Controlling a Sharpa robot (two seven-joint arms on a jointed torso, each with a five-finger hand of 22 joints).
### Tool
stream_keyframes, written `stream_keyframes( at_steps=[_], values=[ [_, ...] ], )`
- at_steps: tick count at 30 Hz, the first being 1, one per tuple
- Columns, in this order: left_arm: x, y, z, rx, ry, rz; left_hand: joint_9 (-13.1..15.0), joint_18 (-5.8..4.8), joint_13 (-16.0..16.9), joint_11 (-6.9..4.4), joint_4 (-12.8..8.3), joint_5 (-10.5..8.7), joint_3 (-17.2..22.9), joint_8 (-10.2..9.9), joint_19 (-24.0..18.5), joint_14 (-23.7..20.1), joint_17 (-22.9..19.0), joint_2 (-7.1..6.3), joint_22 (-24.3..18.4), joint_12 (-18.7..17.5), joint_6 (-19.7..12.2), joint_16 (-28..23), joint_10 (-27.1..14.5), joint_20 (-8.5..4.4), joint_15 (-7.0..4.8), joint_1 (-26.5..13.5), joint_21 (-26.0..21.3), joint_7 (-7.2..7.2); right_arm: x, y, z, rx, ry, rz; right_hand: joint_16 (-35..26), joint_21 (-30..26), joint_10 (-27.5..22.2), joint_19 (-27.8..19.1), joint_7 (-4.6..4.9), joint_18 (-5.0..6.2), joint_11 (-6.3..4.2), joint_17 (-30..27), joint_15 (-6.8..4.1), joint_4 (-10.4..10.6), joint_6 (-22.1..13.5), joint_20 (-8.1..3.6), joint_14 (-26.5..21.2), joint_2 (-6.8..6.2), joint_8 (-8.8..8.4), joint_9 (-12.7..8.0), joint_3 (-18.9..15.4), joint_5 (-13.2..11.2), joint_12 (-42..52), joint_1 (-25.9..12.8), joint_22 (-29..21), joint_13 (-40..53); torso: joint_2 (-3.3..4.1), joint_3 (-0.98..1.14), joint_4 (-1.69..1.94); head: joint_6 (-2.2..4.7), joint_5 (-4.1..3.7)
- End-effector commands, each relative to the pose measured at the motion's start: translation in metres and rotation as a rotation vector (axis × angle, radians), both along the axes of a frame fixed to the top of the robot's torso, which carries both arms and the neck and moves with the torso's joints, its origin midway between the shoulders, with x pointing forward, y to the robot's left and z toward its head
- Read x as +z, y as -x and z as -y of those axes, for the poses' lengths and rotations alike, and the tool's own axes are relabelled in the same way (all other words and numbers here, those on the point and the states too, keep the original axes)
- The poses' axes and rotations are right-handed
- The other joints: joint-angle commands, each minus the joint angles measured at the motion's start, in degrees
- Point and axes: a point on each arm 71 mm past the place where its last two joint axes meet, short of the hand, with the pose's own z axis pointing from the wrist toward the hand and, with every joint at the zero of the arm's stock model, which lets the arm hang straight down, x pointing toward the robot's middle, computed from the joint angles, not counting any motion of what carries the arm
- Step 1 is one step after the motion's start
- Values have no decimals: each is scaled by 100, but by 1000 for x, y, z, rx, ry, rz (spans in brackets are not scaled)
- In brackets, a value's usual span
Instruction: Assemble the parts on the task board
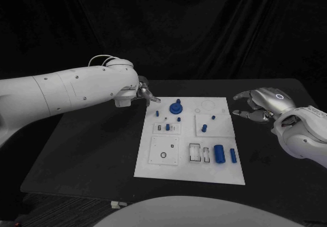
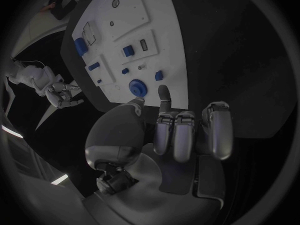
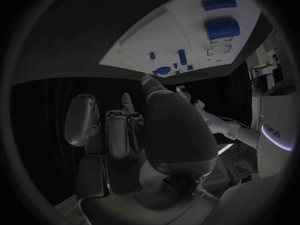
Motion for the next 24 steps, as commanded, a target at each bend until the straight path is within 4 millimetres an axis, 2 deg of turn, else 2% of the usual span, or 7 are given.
stream_keyframes(
  at_steps=[1,8,14,24],
  values=[
    [-11,-1,5,-36,23,-28,11,-48,1507,1,-5,-16,-46,-26,-25,595,1506,1,732,15,-93,15,596,-8,-9,79,-23,20,-1,1,-1,5,-6,2,-13,-6,617,5,-4,63,38,1274,53,-20,34,9,539,16,8,-7,-14,25,15,4,954,1509,6,-3,-6,1,-1],
    [-28,-4,8,-36,44,-36,25,-47,1507,27,2,-16,-112,-77,-33,595,1506,5,734,15,-202,15,596,7,12,124,-34,53,-1,2,-1,9,-8,3,-19,-18,617,1,-4,66,38,1270,53,-21,36,10,538,18,7,-8,-14,30,15,4,951,1509,48,-35,8,1,-9],
    [-38,-5,8,-36,51,-45,43,-42,1507,46,-21,-12,-132,-98,-53,595,1506,27,725,15,-264,15,596,21,30,198,-56,71,-1,2,0,9,-9,3,-19,-18,617,1,-4,66,38,1270,53,-21,36,10,538,18,7,-8,-14,30,15,4,951,1509,58,-44,4,1,-14],
    [-45,-6,7,-31,62,-44,78,-26,1507,105,-143,40,-107,-168,-108,595,1506,158,706,15,-427,15,596,80,88,498,-120,129,-1,2,0,9,-8,2,-22,-20,617,0,-4,66,38,1267,53,-25,42,10,537,21,7,-10,-13,40,15,6,950,1509,53,-25,7,1,-20]
  ],
)
